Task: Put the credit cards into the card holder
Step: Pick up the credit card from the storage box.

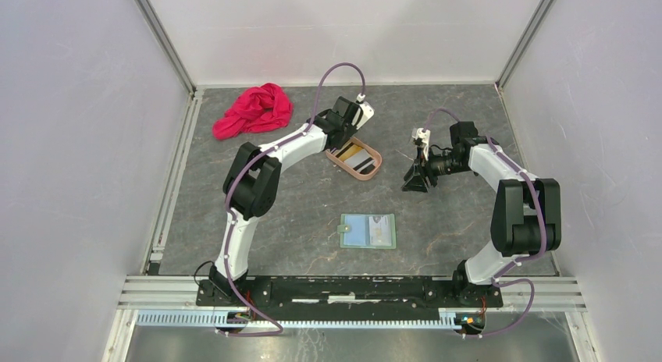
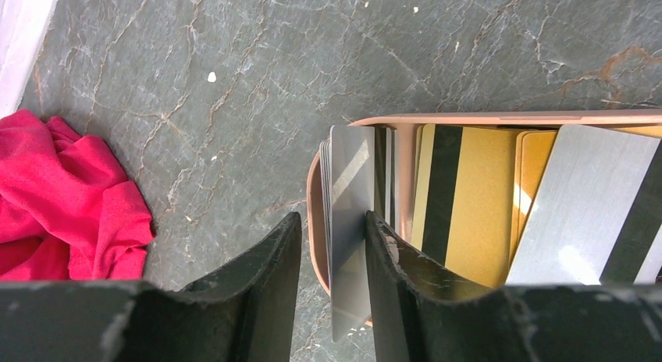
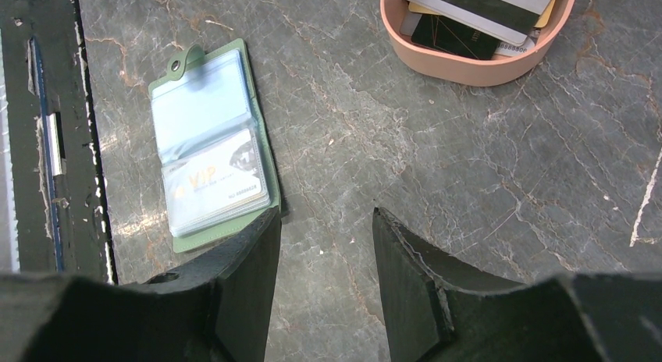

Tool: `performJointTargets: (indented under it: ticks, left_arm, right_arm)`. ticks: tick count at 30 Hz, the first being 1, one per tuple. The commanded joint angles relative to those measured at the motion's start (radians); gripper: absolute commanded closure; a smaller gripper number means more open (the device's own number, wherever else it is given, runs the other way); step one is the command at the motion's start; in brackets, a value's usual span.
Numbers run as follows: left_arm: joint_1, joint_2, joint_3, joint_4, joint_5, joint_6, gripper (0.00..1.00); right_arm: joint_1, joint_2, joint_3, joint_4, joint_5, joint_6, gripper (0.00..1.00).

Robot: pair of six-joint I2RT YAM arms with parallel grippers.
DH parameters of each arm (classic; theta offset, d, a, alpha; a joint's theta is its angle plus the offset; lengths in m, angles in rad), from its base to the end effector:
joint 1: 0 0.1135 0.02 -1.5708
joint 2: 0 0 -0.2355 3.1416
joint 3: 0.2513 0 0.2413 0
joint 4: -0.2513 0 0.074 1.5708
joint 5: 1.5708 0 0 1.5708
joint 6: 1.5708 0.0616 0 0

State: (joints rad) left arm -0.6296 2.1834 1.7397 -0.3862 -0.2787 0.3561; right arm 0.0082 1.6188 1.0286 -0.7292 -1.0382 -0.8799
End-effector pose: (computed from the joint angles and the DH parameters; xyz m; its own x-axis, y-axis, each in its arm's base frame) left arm 0.3997 -0.2702 0.1617 -0.4139 0.7162 -0.5618 0.5978 0.6793 0.4256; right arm 0.2846 0.0554 0.1665 -0.4488 -0.3950 -0.8016 -0.8856 0.3163 0.3400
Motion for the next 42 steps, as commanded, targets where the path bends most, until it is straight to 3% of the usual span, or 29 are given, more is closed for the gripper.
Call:
performJointTargets:
  ticks: [1,30,42]
  left_arm:
    - [0.003,-0.067,0.003,0.040,-0.022,-0.045,0.58]
    - [-0.010,-0.074,0.009,0.039,-0.001,-0.049,0.81]
    - [-0.011,-0.056,0.008,0.042,-0.042,-0.043,0.73]
  right_arm:
    - [-0.002,0.007,0.036,-0.013,-0.028,-0.027,0.47]
    - [-0.003,0.016,0.045,-0.035,-0.035,-0.045,0.47]
    - [-0.003,0.017,0.047,-0.043,-0.038,-0.050,0.47]
